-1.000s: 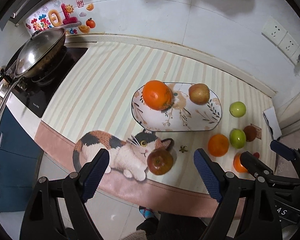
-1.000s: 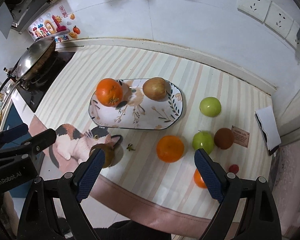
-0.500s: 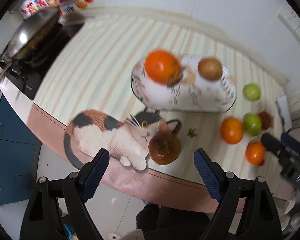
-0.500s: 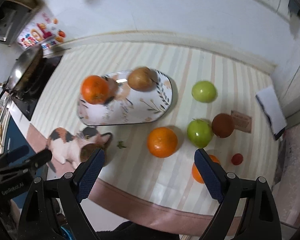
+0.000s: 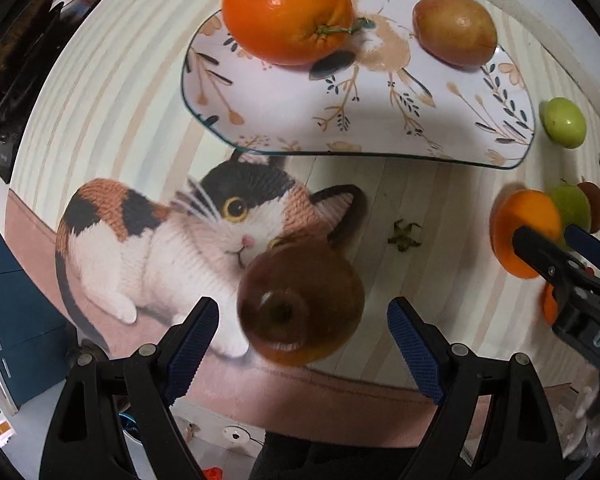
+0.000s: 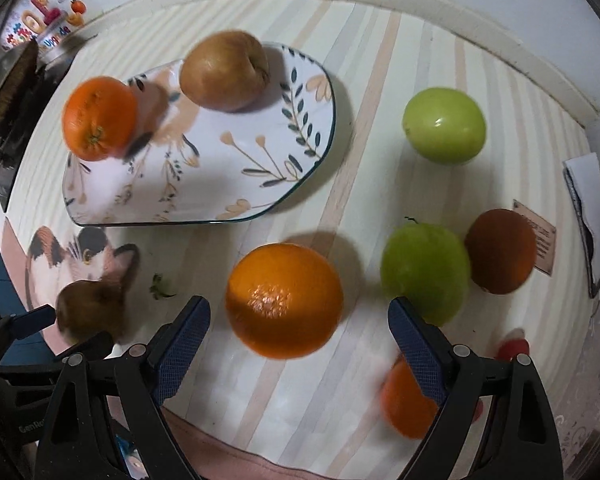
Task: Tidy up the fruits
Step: 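Move both tools back toward the loose fruits beside the cat mat, then place the dark red apple with the left tool while the right tool places an orange on the plate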
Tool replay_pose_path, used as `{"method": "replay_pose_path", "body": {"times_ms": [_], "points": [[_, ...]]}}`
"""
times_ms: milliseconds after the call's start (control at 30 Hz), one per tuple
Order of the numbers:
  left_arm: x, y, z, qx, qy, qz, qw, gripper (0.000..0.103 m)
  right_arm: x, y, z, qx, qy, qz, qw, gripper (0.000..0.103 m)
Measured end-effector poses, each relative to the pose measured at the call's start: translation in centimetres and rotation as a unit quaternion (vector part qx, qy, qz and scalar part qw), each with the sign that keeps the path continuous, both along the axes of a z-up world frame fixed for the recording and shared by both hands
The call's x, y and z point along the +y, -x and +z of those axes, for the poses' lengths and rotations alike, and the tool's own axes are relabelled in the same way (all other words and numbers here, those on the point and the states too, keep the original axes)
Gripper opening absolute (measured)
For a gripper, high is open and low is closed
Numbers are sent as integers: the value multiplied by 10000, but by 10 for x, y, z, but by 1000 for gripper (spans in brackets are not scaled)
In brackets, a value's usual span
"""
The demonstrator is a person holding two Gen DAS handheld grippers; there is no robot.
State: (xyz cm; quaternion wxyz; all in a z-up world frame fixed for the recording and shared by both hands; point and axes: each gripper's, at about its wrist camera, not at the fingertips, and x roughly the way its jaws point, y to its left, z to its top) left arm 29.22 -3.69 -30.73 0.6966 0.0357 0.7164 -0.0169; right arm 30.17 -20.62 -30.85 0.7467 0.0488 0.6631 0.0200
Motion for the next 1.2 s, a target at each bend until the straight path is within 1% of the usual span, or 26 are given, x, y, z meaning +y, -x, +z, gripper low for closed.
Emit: {"method": "replay_pose_path", "body": {"times_ms": [33,67,100,133,200,267,400,467,600,733,800,900,967,1100,1200], "points": [[-1,-1,-2,-16,-1,-12,10000,77,2,-2,-2,30,21,41,10000,84],[-2,-2,-3,-44,-13,-14,10000,67,4,-3,-4,62,27,65,10000,77],[-3,-2,-4,-68,-79,-10,9999,65,6,-5,-7,101,32,93,9999,74],[-3,-2,-4,-105,-76,-15,9999,65,8,-6,-12,171,97,149,9997,71],[-4,-2,-2,-186,-62,-14,9998,65,11,-6,-17,236,140,215,9994,70],[-3,1,-1,-212,-50,40,9998,65,15,-6,-17,165,252,327,9990,69],[-2,6,7,-275,33,149,9995,64,11,-3,-14,170,72,240,9995,68],[0,7,18,-301,171,195,9992,64,10,0,-6,130,-50,224,9997,68],[6,-2,53,-360,721,365,9961,64,1,1,24,-94,-332,232,9991,68],[3,-23,84,-618,884,378,9934,64,-1,-11,56,-371,-555,274,9974,68],[6,-39,89,-703,884,397,9928,64,-1,-20,68,-496,-545,337,9967,68],[11,-62,94,-742,894,446,9922,64,5,-34,75,-619,-462,407,9962,68],[5,-77,93,-719,898,483,9922,64,8,-44,73,-646,-391,426,9962,68],[1,-100,78,-555,978,568,9920,64,7,-62,56,-538,-320,455,9970,68],[-9,-118,65,-344,1051,613,9920,64,6,-72,43,-442,-280,537,9972,68]]}}
